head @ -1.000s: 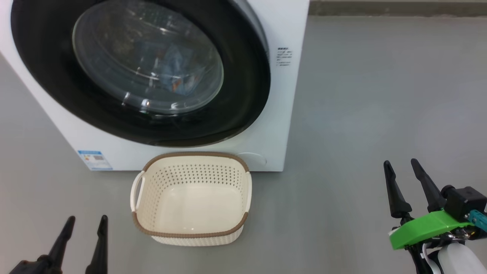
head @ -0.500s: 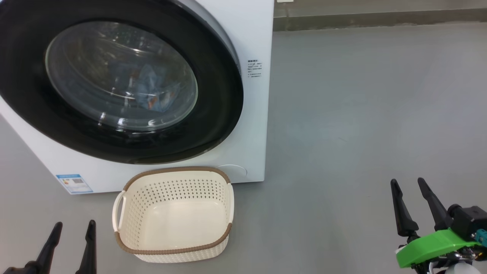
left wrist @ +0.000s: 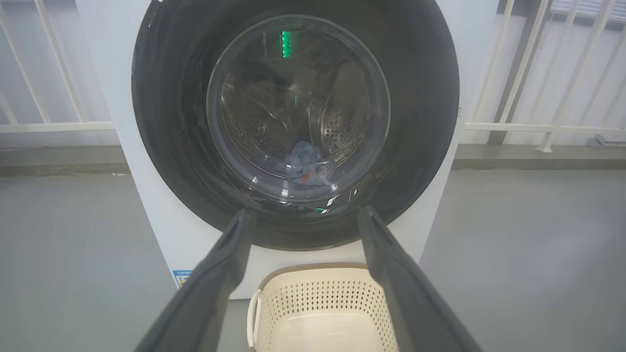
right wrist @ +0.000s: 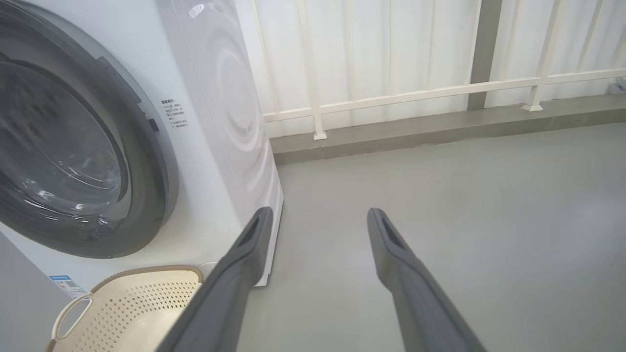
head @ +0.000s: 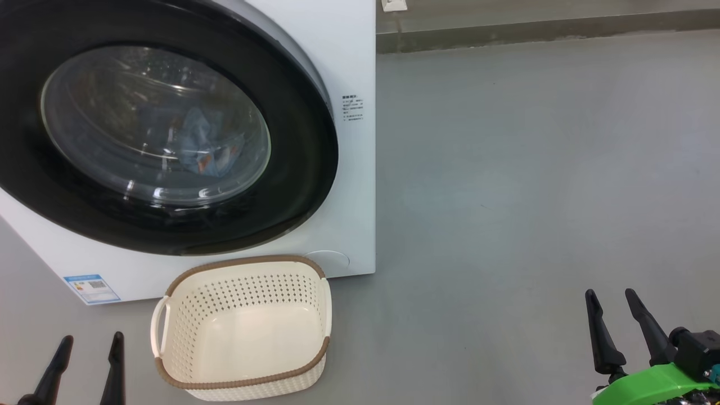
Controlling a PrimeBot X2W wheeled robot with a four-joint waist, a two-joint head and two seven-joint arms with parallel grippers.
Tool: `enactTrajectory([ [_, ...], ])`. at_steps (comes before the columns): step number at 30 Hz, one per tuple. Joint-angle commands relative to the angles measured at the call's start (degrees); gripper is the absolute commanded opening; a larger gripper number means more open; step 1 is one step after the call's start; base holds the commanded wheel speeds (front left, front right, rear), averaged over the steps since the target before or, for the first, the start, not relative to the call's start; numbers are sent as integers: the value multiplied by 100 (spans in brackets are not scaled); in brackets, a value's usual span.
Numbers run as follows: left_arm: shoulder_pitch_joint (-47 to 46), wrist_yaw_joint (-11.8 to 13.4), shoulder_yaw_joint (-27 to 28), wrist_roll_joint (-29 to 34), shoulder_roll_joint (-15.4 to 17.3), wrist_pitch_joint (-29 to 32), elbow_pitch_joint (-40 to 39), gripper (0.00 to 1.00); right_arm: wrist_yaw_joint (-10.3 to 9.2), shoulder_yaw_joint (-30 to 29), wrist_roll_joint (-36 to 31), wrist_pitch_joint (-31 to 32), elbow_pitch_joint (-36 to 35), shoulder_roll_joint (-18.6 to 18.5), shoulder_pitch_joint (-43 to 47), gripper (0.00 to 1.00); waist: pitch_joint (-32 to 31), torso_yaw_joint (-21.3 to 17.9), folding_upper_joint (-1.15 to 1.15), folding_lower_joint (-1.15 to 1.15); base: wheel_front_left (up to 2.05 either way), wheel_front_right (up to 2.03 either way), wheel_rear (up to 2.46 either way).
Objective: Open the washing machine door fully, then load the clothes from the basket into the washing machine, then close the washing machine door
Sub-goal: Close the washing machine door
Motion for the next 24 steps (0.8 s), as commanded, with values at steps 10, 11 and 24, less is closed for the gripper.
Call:
enactTrajectory([
  [10, -88, 3, 337, 57, 70, -38, -130, 100, -1, 69, -53, -29, -183, -80, -40, 100, -14, -40, 0, 0, 0, 0, 0],
  [11, -87, 3, 339, 53, 69, -38, -131, 100, -1, 67, -55, -29, -186, -80, -36, 100, -15, -36, 0, 0, 0, 0, 0],
  [24, -65, 3, 363, 45, 53, -38, -140, 100, -1, 68, -66, -29, -203, -70, -33, 100, 9, -4, 0, 0, 0, 0, 0],
])
